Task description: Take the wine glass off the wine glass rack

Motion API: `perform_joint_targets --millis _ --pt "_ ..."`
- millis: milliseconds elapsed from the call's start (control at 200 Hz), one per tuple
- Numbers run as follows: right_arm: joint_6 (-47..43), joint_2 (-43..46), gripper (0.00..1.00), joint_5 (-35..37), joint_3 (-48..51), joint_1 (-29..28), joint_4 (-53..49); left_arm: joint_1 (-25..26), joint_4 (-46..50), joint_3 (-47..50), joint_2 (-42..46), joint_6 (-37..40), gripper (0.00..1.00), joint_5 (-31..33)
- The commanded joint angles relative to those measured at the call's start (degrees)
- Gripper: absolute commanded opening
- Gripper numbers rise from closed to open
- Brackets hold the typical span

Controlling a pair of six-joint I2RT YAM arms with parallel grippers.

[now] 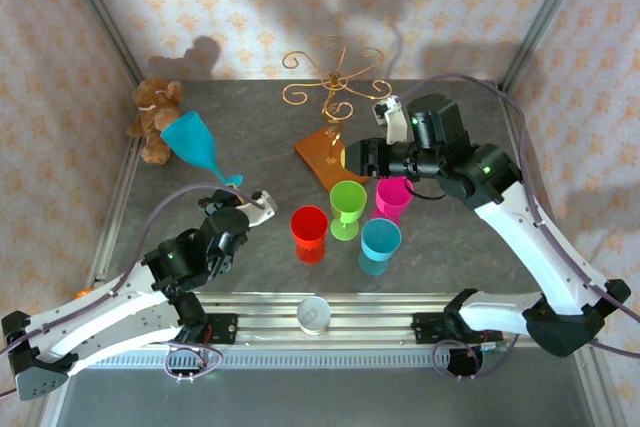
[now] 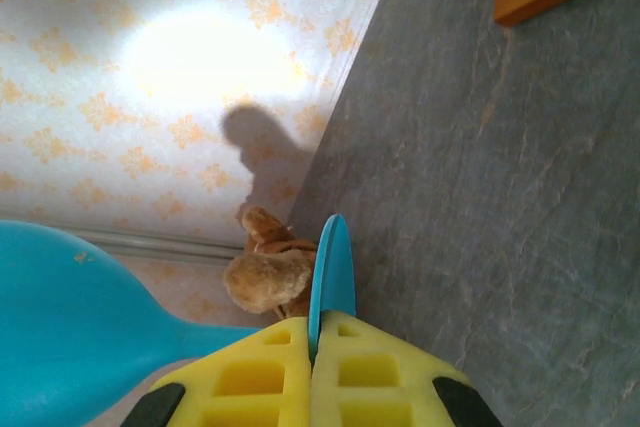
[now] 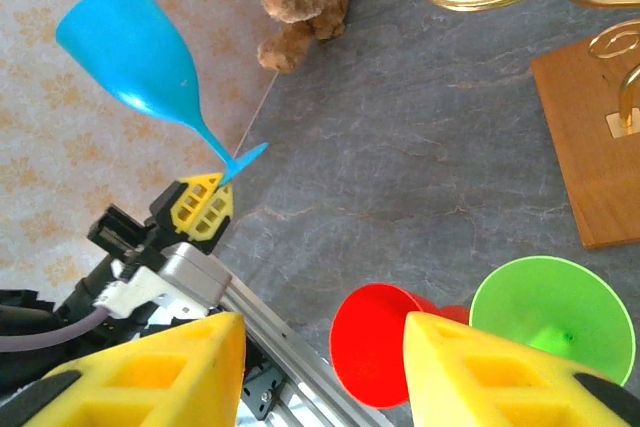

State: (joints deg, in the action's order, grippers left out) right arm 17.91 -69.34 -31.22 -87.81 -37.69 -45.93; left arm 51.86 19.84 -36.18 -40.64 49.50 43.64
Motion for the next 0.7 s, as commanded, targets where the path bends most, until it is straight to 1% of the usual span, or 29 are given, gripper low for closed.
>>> perform_joint_targets --millis 0,80,130,200,260,340,385,475,526,561,696 --pt "-1.8 -0.8 0.47 1.41 -4.26 -1.91 -0.62 0.79 -1.89 2.87 3.35 6.95 0.0 3.05" --pt "-4.14 -2.83 0.47 1.5 -7.39 -5.2 -2.0 0.97 -1.46 4.24 5.05 9.2 0.0 3.57" --pt "-5.91 -4.64 0.47 2.77 -9.97 -7.83 -3.73 1.12 -1.35 4.99 6.07 10.16 0.0 3.76" --pt "-8.07 -8.26 0.47 4.81 -14.62 -11.2 -6.52 1.64 -1.36 6.53 7.91 11.83 0.0 3.74" --pt "-8.99 -11.98 0.47 5.47 -19.43 -12.99 -9.14 1.98 -1.84 8.56 9.63 14.36 0.0 3.95" --pt "-10.64 -17.11 0.47 2.86 -25.89 -13.79 -12.33 2.38 -2.04 11.57 11.68 18.46 0.0 4.09" --pt "-11.92 -19.66 0.46 0.84 -29.08 -14.09 -13.48 2.91 -1.13 12.3 12.57 18.7 0.0 4.34" --pt "-13.28 -24.6 0.47 -0.11 -36.1 -15.02 -15.54 3.28 -0.5 13.08 14.87 18.96 0.0 3.91" --pt "-14.0 -27.55 0.51 -1.05 -40.61 -15.35 -17.01 3.33 0.71 13.33 15.94 19.15 0.0 3.62" --pt "-14.61 -29.61 0.56 -1.32 -43.96 -15.68 -18.08 3.43 2.24 13.25 16.56 18.99 0.0 3.22" --pt "-16.47 -37.26 0.62 -3.8 -54.65 -16.51 -19.84 4.15 6.84 13.22 18.22 18.77 0.0 1.58"
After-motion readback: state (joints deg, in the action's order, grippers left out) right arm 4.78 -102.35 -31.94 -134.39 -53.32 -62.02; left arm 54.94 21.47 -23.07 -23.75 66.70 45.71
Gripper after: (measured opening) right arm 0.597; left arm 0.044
